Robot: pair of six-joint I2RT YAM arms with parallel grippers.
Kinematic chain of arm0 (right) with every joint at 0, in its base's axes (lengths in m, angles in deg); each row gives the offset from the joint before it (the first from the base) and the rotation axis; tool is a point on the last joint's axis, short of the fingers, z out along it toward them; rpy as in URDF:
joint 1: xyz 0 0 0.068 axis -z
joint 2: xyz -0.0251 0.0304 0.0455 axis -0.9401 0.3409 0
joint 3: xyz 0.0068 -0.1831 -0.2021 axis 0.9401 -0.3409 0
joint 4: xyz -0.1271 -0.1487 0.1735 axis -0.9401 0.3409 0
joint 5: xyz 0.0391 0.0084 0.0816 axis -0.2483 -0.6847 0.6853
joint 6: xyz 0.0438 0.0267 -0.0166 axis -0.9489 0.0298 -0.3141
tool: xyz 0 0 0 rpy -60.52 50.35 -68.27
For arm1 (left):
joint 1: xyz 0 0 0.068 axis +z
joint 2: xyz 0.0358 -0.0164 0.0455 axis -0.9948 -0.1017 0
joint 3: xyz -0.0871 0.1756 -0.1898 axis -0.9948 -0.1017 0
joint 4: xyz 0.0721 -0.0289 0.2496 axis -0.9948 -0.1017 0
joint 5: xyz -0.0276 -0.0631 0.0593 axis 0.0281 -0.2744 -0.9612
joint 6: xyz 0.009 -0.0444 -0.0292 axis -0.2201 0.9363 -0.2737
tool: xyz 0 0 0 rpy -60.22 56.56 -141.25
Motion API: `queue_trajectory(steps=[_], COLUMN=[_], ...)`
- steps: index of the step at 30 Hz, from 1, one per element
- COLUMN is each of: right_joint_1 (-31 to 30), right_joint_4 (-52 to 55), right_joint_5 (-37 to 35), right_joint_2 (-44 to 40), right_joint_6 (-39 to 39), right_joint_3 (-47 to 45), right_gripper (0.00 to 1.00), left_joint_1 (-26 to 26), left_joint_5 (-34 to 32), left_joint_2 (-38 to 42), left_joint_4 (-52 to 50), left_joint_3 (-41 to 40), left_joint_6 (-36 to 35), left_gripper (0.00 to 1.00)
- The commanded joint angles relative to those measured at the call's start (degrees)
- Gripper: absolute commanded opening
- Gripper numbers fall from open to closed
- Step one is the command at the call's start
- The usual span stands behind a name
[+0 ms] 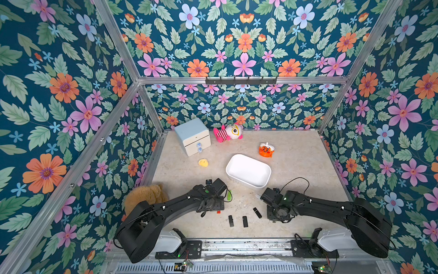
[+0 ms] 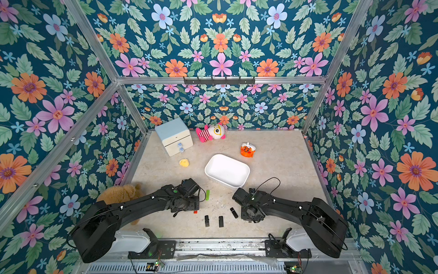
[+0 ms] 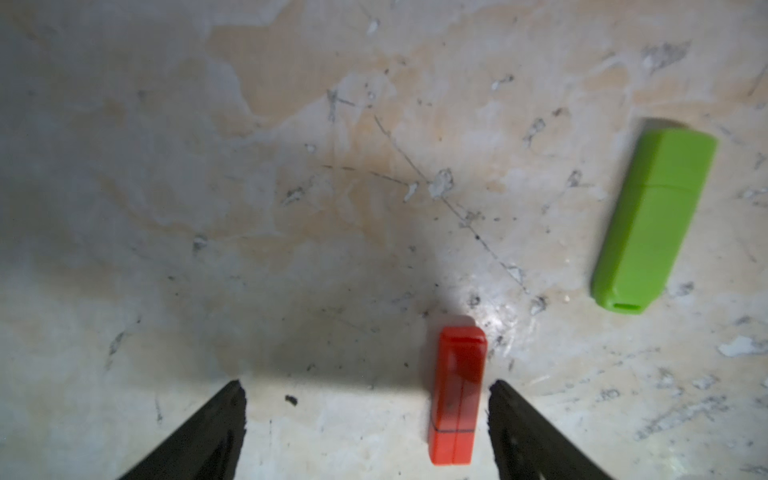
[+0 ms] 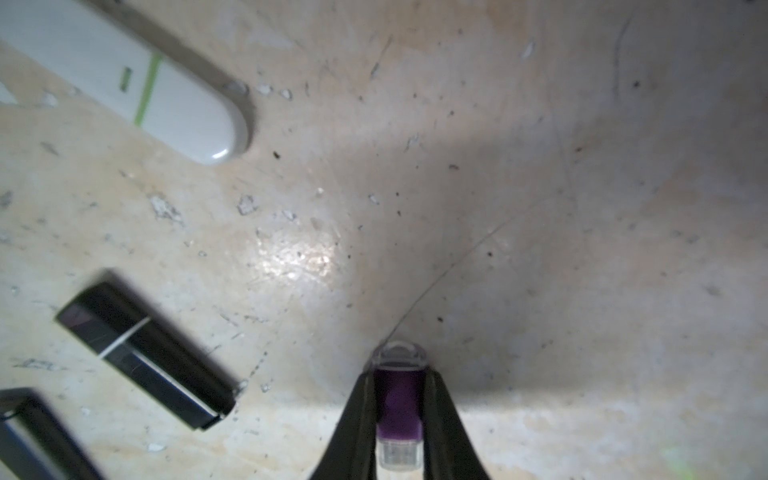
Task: Put the usb flash drive into the storage box
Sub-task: Pick up the USB flash from the center of the board, then place the USB flash in the storage box.
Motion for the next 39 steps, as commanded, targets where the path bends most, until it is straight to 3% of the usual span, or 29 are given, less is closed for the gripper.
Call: queue_trajectory(steps=[1, 25, 32, 36, 39], right_joint_1=[-0.1, -0.1, 0.0, 0.0, 0.0], right_joint_4=[0.6, 2.3, 3.2, 4.8, 7.3], right_joint_5=[1.8, 1.4, 0.9, -0.5, -2.0], right_joint_2=[1.2, -0.1, -0.2, -1.4, -3.3], right_joint_6=[-0.8, -0.4, -0.3, -0.4, -0.2], right_joint_3=[-1.5, -1.4, -0.8, 0.2, 1.8], right_gripper=[0.0, 0.0, 0.0, 0.0, 0.0], left_joint_1=[-0.7, -2.9, -2.9, -2.9, -2.9], left_joint_5=[0.0, 0.2, 2.2, 2.3, 2.3], left_joint_2=[-1.1, -8.0, -8.6, -9.2, -9.2], left_joint_4=[0.7, 0.3, 1.8, 1.9, 1.8], left_joint_3=[0.7, 2.2, 1.0, 0.8, 0.7], left_joint_6=[0.1, 1.9, 2.7, 2.7, 2.7], left_gripper=[0.91, 0.4, 0.2, 0.13, 0.01])
